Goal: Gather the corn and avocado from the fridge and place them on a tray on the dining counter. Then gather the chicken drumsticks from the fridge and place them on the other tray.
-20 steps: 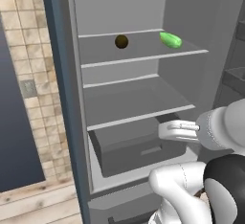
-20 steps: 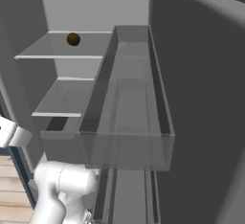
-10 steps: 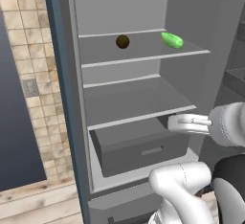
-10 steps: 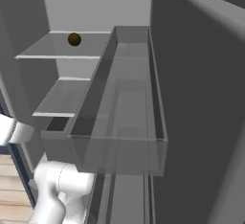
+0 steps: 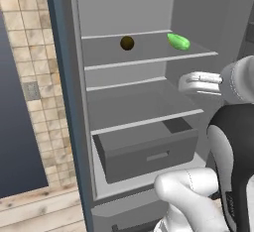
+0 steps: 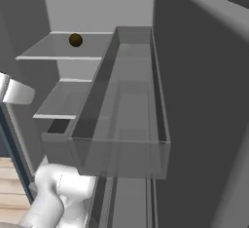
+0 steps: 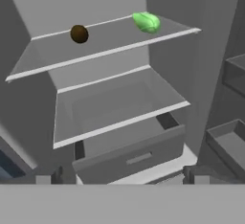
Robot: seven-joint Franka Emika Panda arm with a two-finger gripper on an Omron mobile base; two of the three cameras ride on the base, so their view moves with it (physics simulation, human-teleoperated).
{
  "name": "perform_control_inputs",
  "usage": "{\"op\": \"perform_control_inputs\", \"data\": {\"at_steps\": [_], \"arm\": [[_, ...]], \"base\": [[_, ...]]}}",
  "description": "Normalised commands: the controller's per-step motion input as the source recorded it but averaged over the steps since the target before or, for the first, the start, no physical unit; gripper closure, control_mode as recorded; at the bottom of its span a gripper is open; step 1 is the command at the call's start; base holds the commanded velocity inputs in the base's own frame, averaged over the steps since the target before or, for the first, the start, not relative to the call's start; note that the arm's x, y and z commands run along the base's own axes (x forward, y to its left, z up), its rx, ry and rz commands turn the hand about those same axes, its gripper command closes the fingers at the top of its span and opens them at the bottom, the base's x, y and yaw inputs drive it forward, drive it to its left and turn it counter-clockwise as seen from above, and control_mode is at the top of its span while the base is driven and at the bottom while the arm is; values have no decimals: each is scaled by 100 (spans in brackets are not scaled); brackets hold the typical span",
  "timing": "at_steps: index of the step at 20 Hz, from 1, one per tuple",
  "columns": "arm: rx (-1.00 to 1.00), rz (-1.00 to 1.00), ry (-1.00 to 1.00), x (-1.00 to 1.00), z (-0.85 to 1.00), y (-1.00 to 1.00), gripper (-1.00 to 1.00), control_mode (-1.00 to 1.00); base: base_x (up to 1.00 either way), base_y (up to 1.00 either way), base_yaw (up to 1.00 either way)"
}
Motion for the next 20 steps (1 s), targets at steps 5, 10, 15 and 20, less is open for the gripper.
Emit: {"op": "perform_control_inputs", "data": {"at_steps": [5,10,15,20], "arm": [[-1,-4,3,40,4,-47,-100,-100],[0,-1,0,32,0,-52,-100,-100],[-8,-8,4,73,0,-3,-100,-100],[-16,-2,-5,65,0,-2,-100,-100]], "base": [[0,0,0],[0,0,0],[0,0,0],[0,0,0]]}}
